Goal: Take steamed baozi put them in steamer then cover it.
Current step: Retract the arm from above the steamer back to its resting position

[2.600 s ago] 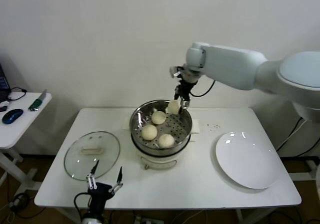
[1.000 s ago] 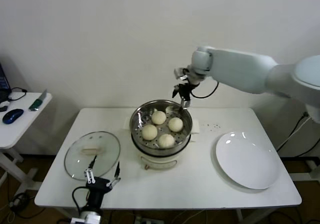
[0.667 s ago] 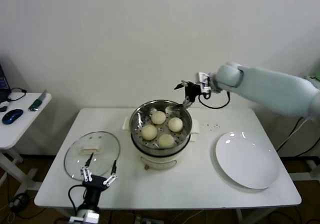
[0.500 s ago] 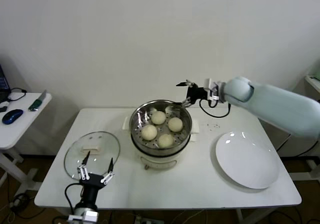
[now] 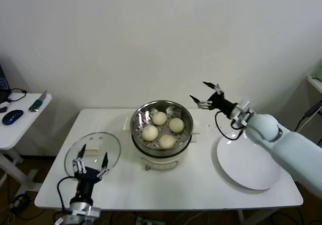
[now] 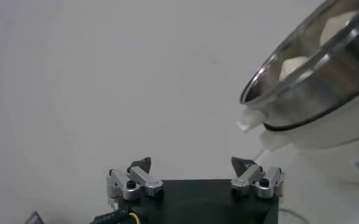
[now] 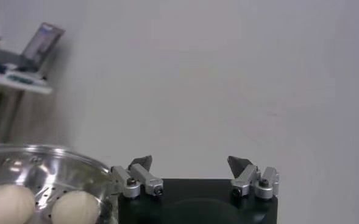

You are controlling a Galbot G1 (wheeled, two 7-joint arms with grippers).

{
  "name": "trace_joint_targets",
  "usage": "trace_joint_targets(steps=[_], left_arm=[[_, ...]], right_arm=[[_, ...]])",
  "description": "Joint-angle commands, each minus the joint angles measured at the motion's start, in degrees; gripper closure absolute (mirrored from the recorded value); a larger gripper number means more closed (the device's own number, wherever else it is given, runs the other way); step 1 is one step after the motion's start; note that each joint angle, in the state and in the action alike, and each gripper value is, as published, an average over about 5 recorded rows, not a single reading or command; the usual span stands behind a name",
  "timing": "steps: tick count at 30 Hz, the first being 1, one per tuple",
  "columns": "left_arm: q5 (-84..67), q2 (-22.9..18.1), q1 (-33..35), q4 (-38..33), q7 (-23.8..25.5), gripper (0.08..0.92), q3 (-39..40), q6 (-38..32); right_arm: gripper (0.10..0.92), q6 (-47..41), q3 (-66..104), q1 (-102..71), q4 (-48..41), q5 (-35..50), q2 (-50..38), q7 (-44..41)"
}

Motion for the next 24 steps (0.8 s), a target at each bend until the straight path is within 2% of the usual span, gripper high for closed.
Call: trace_joint_targets(steps=[1,8,13,18,24], left_arm=[[20.33,2.86,-0.26,-1.66,0.14,0.177,-0.25,5.75],[33.91,8.41,-1.77,-0.72,2.57,0.177,0.45,10.85],[40.44,12.28,-3.98,3.06,4.96,0.177,2.37,14.49],[40.50,13.46,-7.69,9.35,5.78,0.177,4.62,15.16],[43.27,12.85,-13.94,19.70,5.58,0.177,6.20,12.95]], right_arm=[[0.203,-2.95,40.74,-40.05,6.99,-4.73,7.70,2.90],[0.203,-5.58,50.46,-49.78,9.69,-8.00,15.64,0.13],[0.203,-6.07,53.83,-53.85,10.04,-9.09,19.34,-1.37],[0.203,-6.27,55.26,-55.34,9.61,-11.46,21.42,-1.23],[0.203,-6.42,55.49,-55.70,9.35,-14.34,22.19,-0.92]])
